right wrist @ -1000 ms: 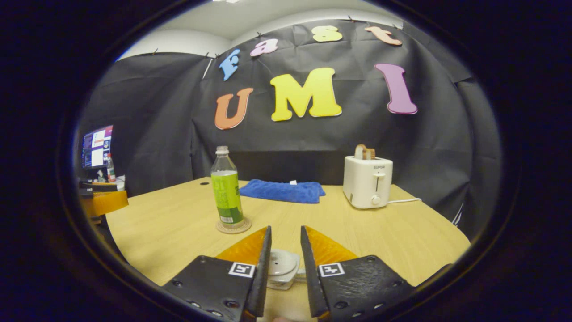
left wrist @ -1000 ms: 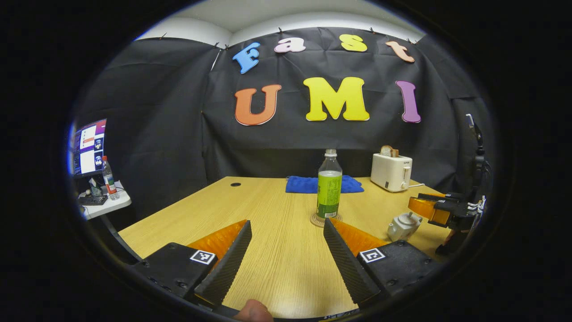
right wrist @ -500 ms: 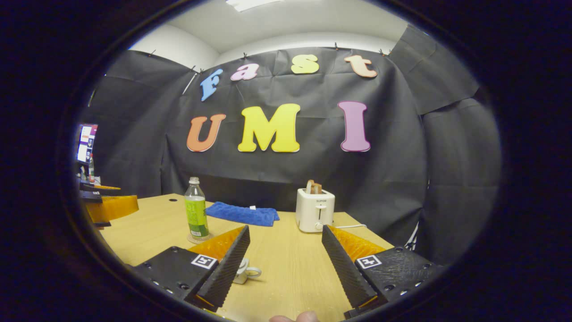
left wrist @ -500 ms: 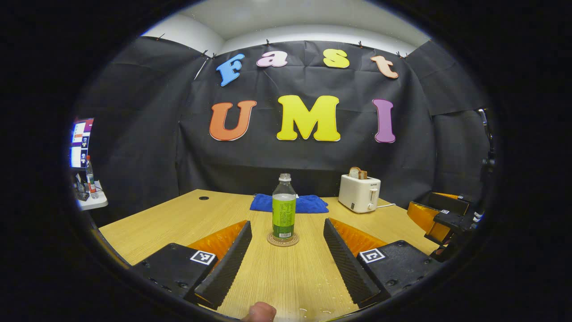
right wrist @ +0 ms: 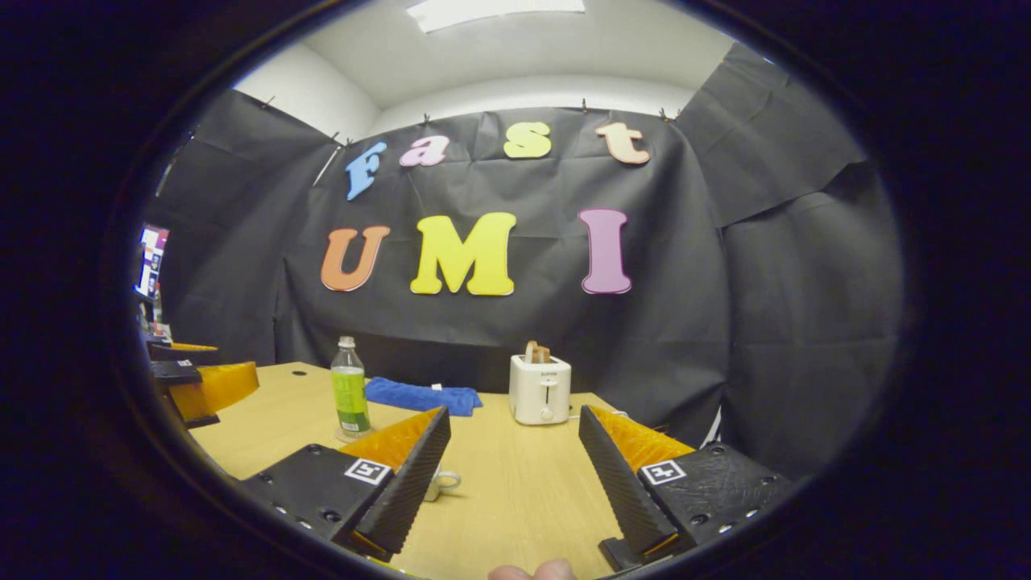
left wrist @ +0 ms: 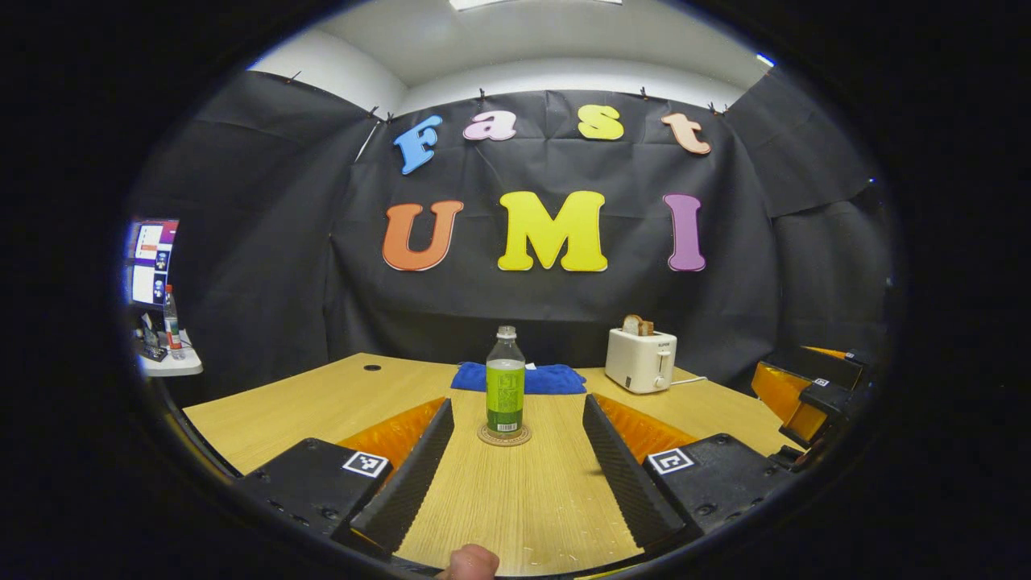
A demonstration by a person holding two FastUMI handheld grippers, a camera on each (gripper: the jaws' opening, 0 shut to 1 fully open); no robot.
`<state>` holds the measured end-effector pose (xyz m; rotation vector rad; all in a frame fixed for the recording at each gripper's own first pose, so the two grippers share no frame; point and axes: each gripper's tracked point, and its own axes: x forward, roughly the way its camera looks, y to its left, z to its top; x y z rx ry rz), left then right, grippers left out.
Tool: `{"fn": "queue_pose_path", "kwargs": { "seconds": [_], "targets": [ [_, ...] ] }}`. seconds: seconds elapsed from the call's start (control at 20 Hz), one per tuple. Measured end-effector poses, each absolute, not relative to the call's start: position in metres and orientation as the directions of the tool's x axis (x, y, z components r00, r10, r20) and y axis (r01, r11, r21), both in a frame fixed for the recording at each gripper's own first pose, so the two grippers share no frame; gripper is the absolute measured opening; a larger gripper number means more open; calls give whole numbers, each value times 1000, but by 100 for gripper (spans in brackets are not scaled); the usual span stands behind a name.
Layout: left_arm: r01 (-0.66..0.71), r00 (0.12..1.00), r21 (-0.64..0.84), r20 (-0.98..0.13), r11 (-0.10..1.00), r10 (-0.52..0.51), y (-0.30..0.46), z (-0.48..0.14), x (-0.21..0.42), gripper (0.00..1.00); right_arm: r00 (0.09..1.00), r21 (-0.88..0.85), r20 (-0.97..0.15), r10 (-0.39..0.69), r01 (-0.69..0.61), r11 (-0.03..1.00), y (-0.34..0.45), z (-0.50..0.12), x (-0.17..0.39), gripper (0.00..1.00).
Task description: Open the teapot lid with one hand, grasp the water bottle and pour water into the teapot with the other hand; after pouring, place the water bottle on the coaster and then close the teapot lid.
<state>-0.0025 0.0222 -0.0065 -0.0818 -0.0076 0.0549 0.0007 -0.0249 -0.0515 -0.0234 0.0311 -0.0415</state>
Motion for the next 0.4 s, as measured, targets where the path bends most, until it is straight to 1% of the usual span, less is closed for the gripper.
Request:
{"fn": "queue_pose_path", "kwargs": {
  "seconds": [0.25,0.4],
  "targets": [
    [-41,998,-49,46,998,43,17,3,-10,100,998,-29,-30,-52,51,998,-16,-53,-7,96],
    [-44,998,-46,42,998,46,17,1,-12,100,998,-29,-26,-52,52,998,-10,-51,-7,97]
  ]
}}
